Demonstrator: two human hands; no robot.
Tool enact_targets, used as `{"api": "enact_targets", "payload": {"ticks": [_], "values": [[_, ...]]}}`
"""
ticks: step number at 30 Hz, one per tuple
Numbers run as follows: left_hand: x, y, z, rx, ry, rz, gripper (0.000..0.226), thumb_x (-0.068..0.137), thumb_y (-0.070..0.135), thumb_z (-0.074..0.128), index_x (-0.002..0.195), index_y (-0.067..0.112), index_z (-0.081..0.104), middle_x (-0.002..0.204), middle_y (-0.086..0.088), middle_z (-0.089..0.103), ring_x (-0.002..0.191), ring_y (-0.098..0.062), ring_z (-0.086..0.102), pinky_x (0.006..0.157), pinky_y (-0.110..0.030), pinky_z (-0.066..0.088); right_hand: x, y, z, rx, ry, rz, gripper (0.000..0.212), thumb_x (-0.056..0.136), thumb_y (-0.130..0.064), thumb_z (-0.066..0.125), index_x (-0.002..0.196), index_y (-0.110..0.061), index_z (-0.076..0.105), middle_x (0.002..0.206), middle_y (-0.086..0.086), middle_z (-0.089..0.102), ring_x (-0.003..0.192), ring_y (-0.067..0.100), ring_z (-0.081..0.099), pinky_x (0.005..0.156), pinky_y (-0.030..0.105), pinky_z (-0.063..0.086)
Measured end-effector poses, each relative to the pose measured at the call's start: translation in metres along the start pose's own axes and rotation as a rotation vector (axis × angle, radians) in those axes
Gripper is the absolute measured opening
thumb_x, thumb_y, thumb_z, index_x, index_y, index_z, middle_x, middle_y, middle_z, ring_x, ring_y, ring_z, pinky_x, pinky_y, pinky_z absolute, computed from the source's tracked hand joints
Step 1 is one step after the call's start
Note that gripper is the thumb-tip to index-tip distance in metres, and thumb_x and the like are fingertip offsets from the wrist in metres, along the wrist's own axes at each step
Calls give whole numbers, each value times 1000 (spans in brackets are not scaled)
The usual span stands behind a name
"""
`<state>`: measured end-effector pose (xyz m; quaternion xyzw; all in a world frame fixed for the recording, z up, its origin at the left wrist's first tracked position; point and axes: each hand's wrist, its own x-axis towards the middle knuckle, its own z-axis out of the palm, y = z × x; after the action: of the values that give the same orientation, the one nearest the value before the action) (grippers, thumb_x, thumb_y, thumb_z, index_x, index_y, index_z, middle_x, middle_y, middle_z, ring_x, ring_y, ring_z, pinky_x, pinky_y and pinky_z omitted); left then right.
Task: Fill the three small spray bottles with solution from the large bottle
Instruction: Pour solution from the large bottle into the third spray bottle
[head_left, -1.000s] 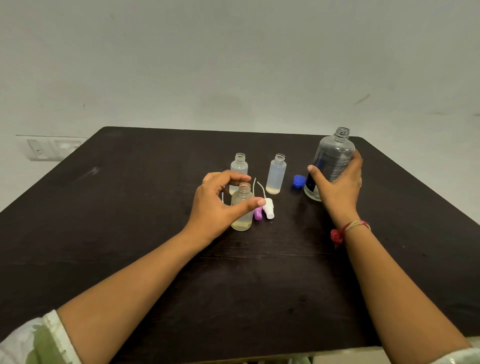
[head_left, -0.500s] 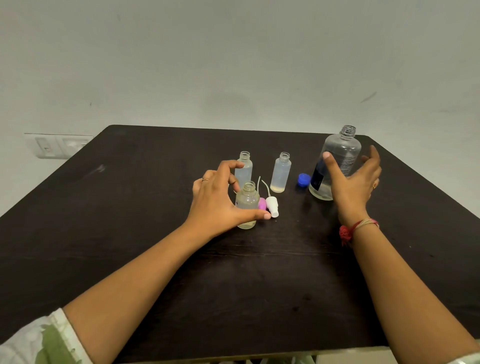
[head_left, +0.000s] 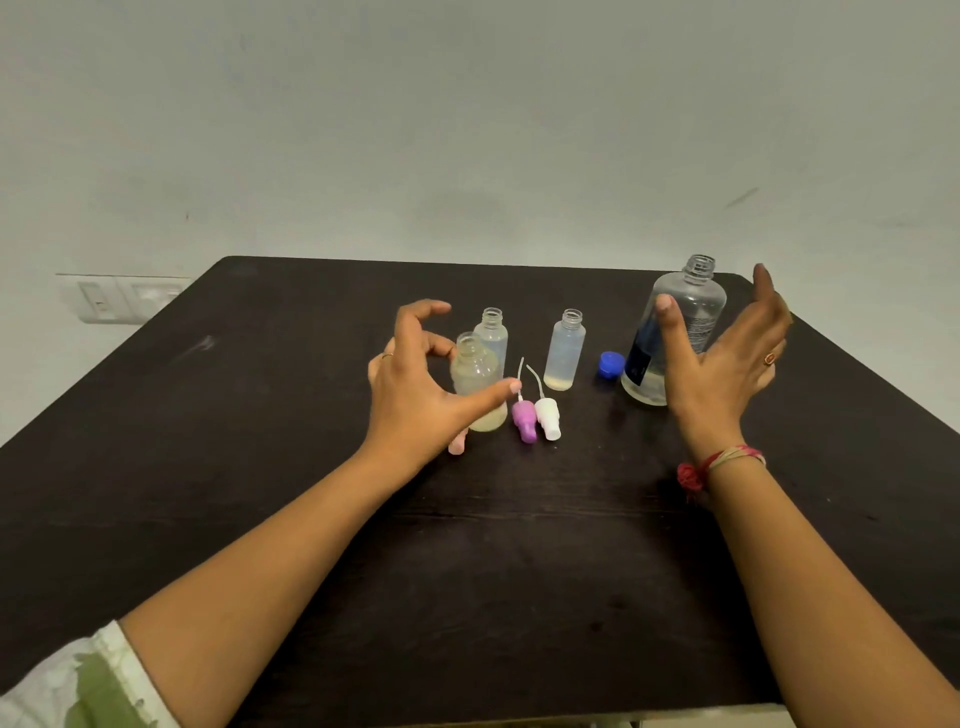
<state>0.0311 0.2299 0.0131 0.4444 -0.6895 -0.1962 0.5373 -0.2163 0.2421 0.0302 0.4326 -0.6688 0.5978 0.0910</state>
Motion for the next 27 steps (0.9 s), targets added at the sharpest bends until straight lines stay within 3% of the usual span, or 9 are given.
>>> {"api": "enact_targets", "payload": {"ticks": [6,9,15,19,27], "values": [[19,-14,-20,-39,256,-89,87,56,63,77,125,34,34,84,19,55,98,-10,60,100,-54,40,-1,-1,-1,9,-2,-4,88,79,-71,52,148,-25,21,149,4,25,139,22,23,112,52,15],[24,-25,-26,0,309,-141,86,59,60,79,126,31,33,84,18,56,103,-14,59,103,-54,38,-2,-1,0,17,-8,-1,88,79,-70,53,148,-25,22,149,4,25,139,23,23,111,52,16],[26,-40,-24,22,251,-226,86,63,47,85,129,27,33,87,12,58,85,-5,60,95,-48,47,0,3,0,76,-59,80,99,70,-74,57,148,-24,20,150,3,24,140,20,22,111,50,20],[25,-39,-21,18,212,-223,87,64,42,85,132,24,33,98,0,61,87,-13,63,86,-40,54,2,6,1,126,-112,115,108,62,-75,61,147,-21,21,147,6,27,136,18,28,110,37,24],[25,-44,-18,37,176,-237,86,66,38,85,133,24,32,100,4,58,91,-12,61,95,-46,50,3,10,2,126,-187,108,101,71,-52,75,148,-19,19,148,8,26,138,21,25,114,41,22]]}}
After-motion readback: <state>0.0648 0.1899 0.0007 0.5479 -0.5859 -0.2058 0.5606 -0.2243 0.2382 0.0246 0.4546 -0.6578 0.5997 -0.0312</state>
